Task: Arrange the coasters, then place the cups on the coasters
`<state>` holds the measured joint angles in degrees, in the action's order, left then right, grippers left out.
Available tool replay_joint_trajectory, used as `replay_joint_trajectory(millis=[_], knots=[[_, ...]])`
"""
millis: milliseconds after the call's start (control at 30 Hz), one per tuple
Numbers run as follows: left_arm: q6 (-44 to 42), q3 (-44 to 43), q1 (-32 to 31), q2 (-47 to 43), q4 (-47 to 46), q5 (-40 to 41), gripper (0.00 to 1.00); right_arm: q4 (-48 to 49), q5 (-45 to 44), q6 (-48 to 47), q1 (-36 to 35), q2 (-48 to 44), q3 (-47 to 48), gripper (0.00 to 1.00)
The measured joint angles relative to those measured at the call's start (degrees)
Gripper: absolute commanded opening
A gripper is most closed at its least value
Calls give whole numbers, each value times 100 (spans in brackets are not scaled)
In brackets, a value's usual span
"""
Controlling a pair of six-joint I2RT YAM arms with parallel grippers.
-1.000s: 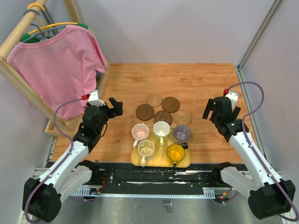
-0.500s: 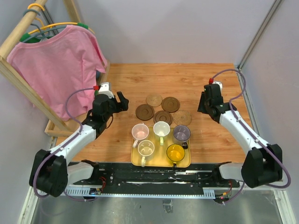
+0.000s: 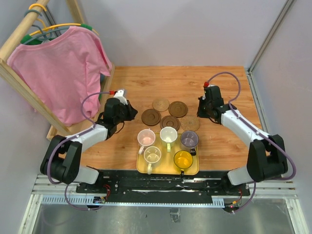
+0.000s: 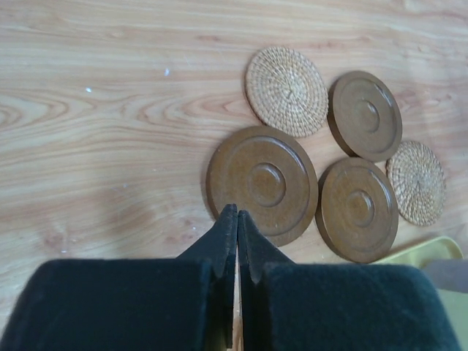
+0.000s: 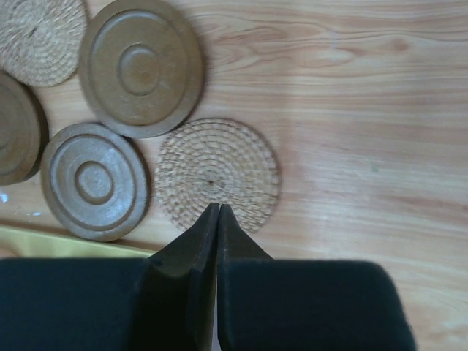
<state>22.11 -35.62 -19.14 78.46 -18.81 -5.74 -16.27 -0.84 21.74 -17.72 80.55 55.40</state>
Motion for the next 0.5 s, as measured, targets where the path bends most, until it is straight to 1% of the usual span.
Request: replay_joint_trajectory(millis=[267, 500], knots=[[-20, -31, -94, 566, -212, -647, 0, 151, 1051, -68, -409, 1163, 568, 1], [-31, -227, -289, 1025, -330, -986, 1, 227, 1574, -63, -933, 1893, 1027, 1]])
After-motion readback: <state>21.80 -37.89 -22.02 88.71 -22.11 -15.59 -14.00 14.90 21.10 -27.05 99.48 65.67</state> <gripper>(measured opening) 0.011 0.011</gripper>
